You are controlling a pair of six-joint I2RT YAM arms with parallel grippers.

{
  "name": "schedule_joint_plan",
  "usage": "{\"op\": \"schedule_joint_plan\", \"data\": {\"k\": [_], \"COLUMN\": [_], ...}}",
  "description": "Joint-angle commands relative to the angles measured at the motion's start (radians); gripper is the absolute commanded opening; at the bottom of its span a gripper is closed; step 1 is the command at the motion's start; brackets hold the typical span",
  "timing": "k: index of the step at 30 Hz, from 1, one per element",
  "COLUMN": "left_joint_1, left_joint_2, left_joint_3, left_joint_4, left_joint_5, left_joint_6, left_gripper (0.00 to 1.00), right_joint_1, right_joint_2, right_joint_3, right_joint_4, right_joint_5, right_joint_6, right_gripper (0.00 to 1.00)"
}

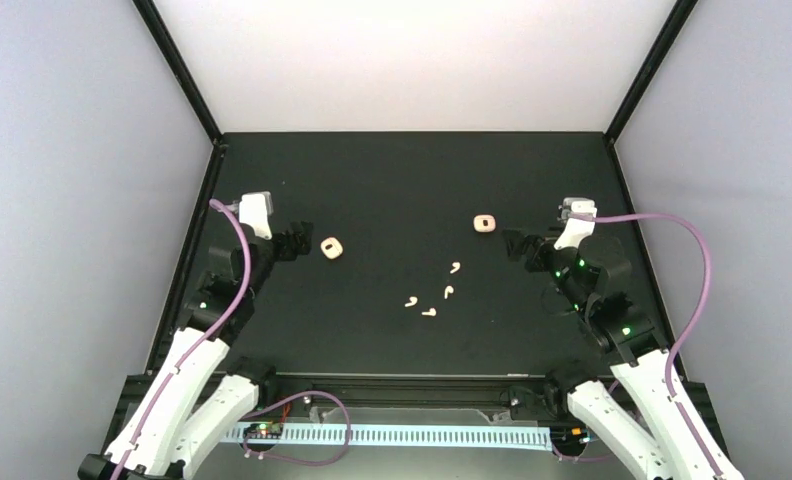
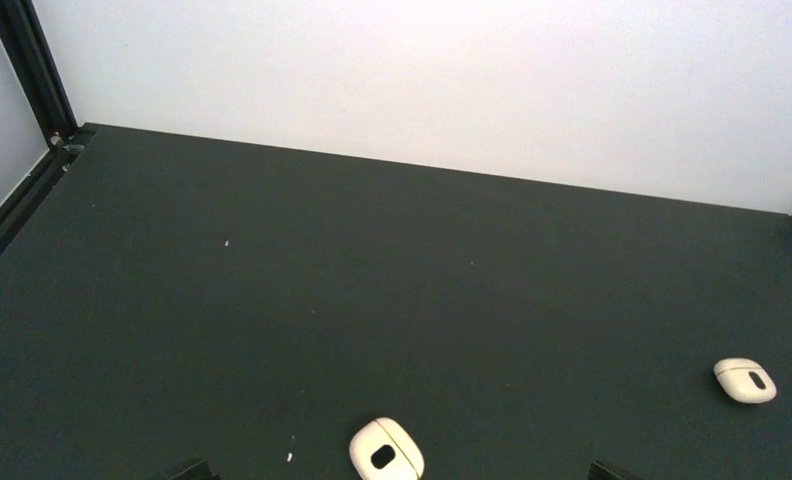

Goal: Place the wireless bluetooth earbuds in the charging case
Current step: Pick up the charging case at the center of the board.

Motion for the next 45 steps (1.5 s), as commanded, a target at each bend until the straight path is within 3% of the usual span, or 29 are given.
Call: {"op": "schedule_joint_plan", "data": {"k": [1,9,13,21,30,36,45], "left_joint_1": [-0.016,-0.038,-0.038,-0.038,-0.031,-0.024,-0.02], "left_joint_2": [-0.027,-0.006,0.109,0.288,0.303,0.477,0.833], "left_joint_3": [0.038,0.06,0.122,0.182,0.05,0.106,0.362], "left_joint_4": [-0.047,-0.07,-0.081,-0.099,-0.069,-0.126,-0.267], "left_joint_5": [-0.021,-0.048,-0.059,0.052,-0.055,0.003,0.05], "left_joint_6": [-0.006,0.018,0.007,-0.03,-0.124,-0.212,-0.209], "left_gripper": [0.99,0.99,0.99,0.99,0.99,0.99,0.99], "right_joint_1": [0.011,0.014,0.052,0.101,0.195,0.238,0.242], "right_joint_2": [0.008,0.131,0.224,0.358,0.512,0.523,0.539], "right_joint_3": [0.028,0.096,0.118,0.107,0.079,0.046,0.028], "right_joint_4": [-0.034,-0.036,-0.032,-0.012,0.036,0.059,0.075], "right_joint_5": [-0.027,-0.085,-0.028,0.003,-0.009,-0.026,-0.097], "right_joint_6": [0.007,0.013,0.046,0.122,0.138,0.154,0.132], "right_gripper": [1.0,1.0,1.0,0.94,0.93,0.93,0.93]}}
